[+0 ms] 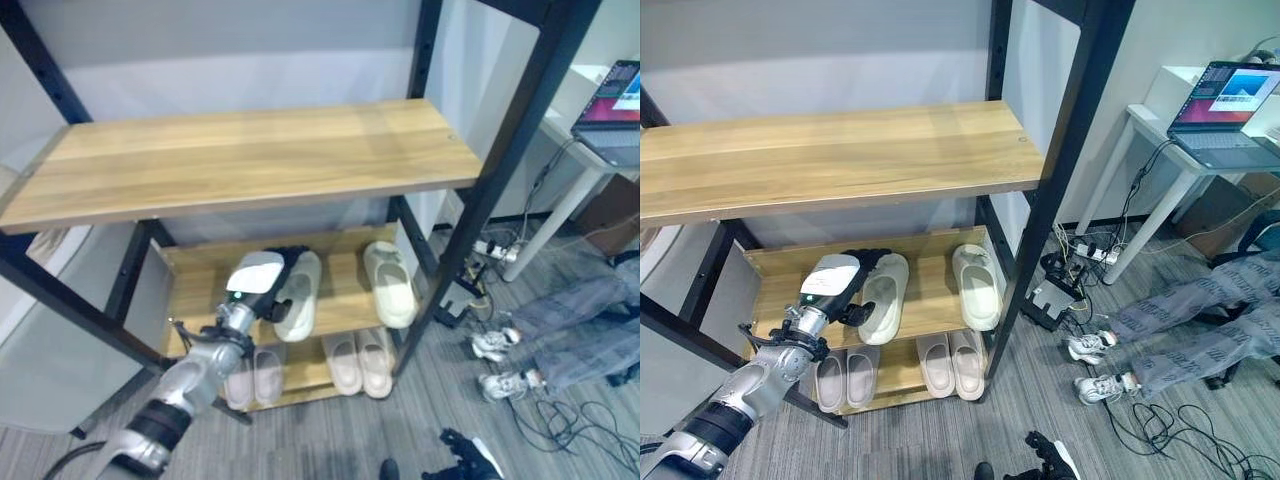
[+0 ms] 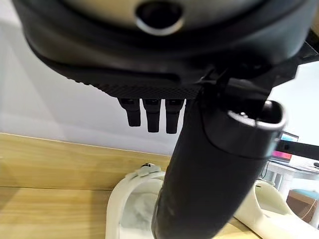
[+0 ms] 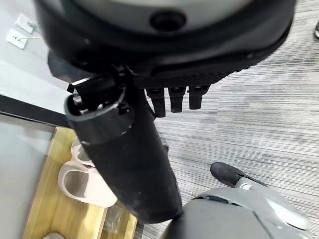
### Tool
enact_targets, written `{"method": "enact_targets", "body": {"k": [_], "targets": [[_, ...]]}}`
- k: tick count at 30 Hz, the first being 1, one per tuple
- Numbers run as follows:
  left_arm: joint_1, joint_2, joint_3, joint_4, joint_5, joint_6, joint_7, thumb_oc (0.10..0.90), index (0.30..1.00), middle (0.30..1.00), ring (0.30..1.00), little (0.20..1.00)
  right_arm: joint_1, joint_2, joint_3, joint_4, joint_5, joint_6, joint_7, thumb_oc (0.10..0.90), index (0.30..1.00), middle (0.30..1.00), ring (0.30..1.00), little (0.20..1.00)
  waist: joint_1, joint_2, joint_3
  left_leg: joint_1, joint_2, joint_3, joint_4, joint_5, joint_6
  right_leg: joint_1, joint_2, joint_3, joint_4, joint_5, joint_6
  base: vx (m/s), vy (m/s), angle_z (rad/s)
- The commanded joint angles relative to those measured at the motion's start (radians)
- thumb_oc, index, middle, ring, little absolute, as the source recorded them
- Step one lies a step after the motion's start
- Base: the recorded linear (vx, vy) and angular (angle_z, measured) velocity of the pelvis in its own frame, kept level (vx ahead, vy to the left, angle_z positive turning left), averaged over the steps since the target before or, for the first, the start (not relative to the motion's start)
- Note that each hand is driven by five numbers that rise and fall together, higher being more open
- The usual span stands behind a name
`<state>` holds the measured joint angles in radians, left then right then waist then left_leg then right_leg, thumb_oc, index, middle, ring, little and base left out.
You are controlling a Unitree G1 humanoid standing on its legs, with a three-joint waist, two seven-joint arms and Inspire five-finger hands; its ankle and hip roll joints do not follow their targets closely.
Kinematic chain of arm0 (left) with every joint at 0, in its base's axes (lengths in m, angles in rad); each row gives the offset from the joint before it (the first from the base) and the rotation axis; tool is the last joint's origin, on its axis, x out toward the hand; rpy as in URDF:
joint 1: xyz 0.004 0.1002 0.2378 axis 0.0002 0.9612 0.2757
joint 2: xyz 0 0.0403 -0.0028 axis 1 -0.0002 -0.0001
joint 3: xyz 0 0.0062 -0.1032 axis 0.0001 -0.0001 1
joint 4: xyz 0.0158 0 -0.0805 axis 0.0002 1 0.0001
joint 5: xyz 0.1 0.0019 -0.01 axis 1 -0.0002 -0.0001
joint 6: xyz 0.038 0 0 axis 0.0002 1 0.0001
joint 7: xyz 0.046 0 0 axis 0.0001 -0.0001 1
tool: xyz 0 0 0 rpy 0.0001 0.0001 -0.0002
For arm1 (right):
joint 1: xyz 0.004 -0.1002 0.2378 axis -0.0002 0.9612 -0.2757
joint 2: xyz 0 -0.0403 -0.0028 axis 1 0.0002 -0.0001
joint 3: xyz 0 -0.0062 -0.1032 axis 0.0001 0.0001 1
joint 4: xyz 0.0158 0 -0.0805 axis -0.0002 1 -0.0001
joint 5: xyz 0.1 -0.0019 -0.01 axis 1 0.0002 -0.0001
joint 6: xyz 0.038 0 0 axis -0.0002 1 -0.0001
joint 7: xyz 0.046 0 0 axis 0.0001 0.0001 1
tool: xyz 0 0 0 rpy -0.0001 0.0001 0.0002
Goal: Arrange the slippers neatly on the shoe rack.
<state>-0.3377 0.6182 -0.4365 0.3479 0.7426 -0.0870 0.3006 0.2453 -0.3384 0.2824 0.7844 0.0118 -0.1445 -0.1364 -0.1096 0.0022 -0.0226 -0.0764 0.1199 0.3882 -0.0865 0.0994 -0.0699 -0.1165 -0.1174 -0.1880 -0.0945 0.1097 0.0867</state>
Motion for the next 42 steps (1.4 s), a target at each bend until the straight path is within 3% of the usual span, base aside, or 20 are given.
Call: {"method": "enact_targets", "body": {"k": [1, 13, 21, 22, 23, 28, 37, 42], "targets": [[-0.226, 0.041, 0.041, 0.046, 0.066, 0.032, 0.115, 0.8, 0.9, 0.9, 0.9, 0.9, -0.012, -0.082, -0.049, -0.099, 0.013, -0.059, -0.029, 0.8, 0.9, 0.9, 0.9, 0.9, -0.01, 0.019, 0.007, -0.024, 0.026, -0.069, -0.001, -0.051, -0.048, -0.026, -0.059, -0.066, 0.007, -0.04, 0.11, 0.01, -0.019, -0.08], [-0.216, 0.007, 0.044, 0.055, 0.019, 0.015, 0.121, 0.8, 0.9, 0.9, 0.9, 0.9, -0.01, -0.08, -0.052, -0.084, 0.015, -0.063, -0.032, 0.8, 0.9, 0.9, 0.9, 0.9, -0.021, 0.02, 0.007, -0.027, 0.03, -0.066, -0.001, -0.05, -0.05, -0.029, -0.057, -0.065, 0.007, -0.044, 0.105, 0.03, -0.006, -0.04], [-0.28, 0.007, 0.005, 0.117, 0.035, 0.04, 0.124, 0.8, 0.9, 0.9, 0.9, 0.9, 0.007, -0.098, -0.051, -0.1, 0.003, -0.061, -0.031, 0.8, 0.9, 0.9, 0.9, 0.9, -0.034, 0.023, 0.021, -0.041, 0.03, -0.063, -0.001, -0.05, -0.05, -0.05, -0.055, -0.056, 0.007, -0.04, 0.106, 0.0, 0.0, 0.0], [-0.292, 0.008, -0.003, 0.136, 0.044, 0.048, 0.128, 0.585, 0.578, 0.578, 0.578, 0.578, 0.008, -0.102, -0.052, -0.101, 0.002, -0.062, -0.031, 0.8, 0.9, 0.9, 0.9, 0.9, -0.036, 0.023, 0.023, -0.043, 0.031, -0.062, -0.001, -0.05, -0.05, -0.054, -0.056, -0.055, 0.007, -0.039, 0.106, 0.0, 0.0, 0.0], [-0.308, 0.007, -0.014, 0.164, 0.049, 0.057, 0.132, 0.4, 0.3, 0.3, 0.3, 0.3, 0.007, -0.105, -0.051, -0.101, 0.002, -0.063, -0.031, 0.8, 0.9, 0.9, 0.9, 0.9, -0.039, 0.023, 0.025, -0.046, 0.031, -0.061, -0.001, -0.05, -0.05, -0.058, -0.055, -0.053, 0.007, -0.038, 0.106, 0.0, 0.0, 0.0], [-0.386, 0.004, -0.065, 0.27, 0.05, 0.082, 0.136, 0.4, 0.3, 0.3, 0.3, 0.3, 0.001, -0.124, -0.047, -0.126, 0.003, -0.069, -0.028, 0.8, 0.9, 0.9, 0.9, 0.9, -0.048, 0.024, 0.04, -0.058, 0.032, -0.059, -0.001, -0.047, -0.049, -0.074, -0.053, -0.045, 0.009, -0.035, 0.105, 0.0, -0.001, -0.04], [-0.366, -0.04, -0.049, 0.186, 0.034, 0.061, 0.144, 0.4, 0.3, 0.3, 0.3, 0.3, 0.004, -0.118, -0.045, -0.142, 0.007, -0.069, -0.03, 0.8, 0.9, 0.9, 0.9, 0.9, -0.054, 0.022, 0.055, -0.064, 0.036, -0.054, -0.001, -0.047, -0.047, -0.088, -0.051, -0.038, 0.012, -0.036, 0.099, 0.0, -0.004, -0.05], [-0.42, -0.07, -0.087, 0.187, 0.049, 0.073, 0.158, 0.4, 0.3, 0.3, 0.3, 0.3, -0.014, -0.131, -0.036, -0.147, 0.015, -0.069, -0.04, 0.8, 0.9, 0.9, 0.9, 0.9, -0.061, 0.026, 0.077, -0.08, 0.039, -0.053, -0.001, -0.044, -0.047, -0.11, -0.051, -0.03, 0.013, -0.031, 0.101, -0.01, -0.004, -0.01]]}}
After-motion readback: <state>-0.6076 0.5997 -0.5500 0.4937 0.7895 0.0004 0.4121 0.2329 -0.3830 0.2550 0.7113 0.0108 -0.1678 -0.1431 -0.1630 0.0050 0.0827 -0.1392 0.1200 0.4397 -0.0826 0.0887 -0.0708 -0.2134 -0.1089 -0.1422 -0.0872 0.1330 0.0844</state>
